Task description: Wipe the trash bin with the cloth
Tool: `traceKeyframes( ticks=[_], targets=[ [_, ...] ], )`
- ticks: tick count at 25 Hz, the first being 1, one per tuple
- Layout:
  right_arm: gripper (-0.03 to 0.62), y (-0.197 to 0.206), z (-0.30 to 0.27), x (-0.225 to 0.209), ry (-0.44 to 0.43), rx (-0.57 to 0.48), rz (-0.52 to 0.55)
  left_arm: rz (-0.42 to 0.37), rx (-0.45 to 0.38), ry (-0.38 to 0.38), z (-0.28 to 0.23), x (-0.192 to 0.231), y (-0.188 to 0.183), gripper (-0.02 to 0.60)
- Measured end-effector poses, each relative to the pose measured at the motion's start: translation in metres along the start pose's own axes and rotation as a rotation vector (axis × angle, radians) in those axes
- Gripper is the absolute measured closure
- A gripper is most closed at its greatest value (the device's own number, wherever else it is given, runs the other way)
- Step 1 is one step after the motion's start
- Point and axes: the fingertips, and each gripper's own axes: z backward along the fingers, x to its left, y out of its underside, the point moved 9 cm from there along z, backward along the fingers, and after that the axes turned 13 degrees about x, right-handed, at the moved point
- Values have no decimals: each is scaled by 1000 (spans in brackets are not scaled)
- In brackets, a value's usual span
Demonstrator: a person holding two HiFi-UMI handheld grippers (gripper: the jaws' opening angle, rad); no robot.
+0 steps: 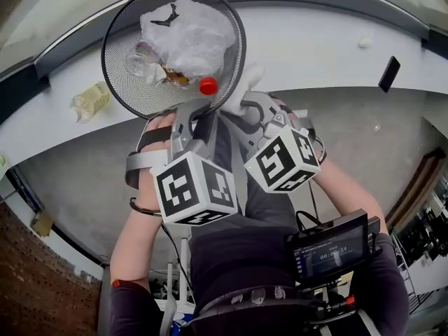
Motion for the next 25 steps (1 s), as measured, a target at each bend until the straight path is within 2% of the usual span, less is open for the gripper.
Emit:
traceKeyframes(
  ticks=[3, 5, 6, 8, 11, 13, 14, 15, 17, 20, 21, 23, 25],
  targets=[
    [505, -4, -6, 15, -46, 0, 57, 26, -70, 25, 7, -1, -4, 543],
    [505, -4, -6, 14, -57, -1, 57, 21, -145, 63, 23, 2, -1, 477],
    [505, -2, -5, 11, -56, 0, 48, 4, -154, 66, 31, 6, 5, 451],
    [505, 3, 3, -1, -41, 6, 22, -80, -85, 21, 35, 16, 22, 338],
    [505, 8, 25, -31, 21, -3, -49, -248, 97, -103, 12, 27, 47, 331],
    [505, 4, 44, -59, 84, -51, -127, -322, 146, -154, -1, 28, 52, 338],
    [505, -1, 51, -71, 119, -71, -148, -330, 142, -155, -3, 26, 51, 369],
    [505, -5, 54, -81, 155, -74, -143, -321, 128, -146, -3, 25, 48, 424],
    [505, -10, 49, -84, 223, -22, -55, -288, 105, -123, -2, 19, 40, 448],
    [505, -10, 33, -62, 301, 78, 101, -214, 86, -86, 2, 9, 25, 478],
    [505, -9, 29, -53, 288, 85, 120, -176, 69, -69, 5, 6, 21, 500],
    [505, -9, 21, -31, 196, 56, 115, -66, 12, -19, 10, 4, 12, 546],
    [505, -10, 14, -9, 107, 21, 96, 26, -29, 12, 11, 5, 4, 545]
  ],
)
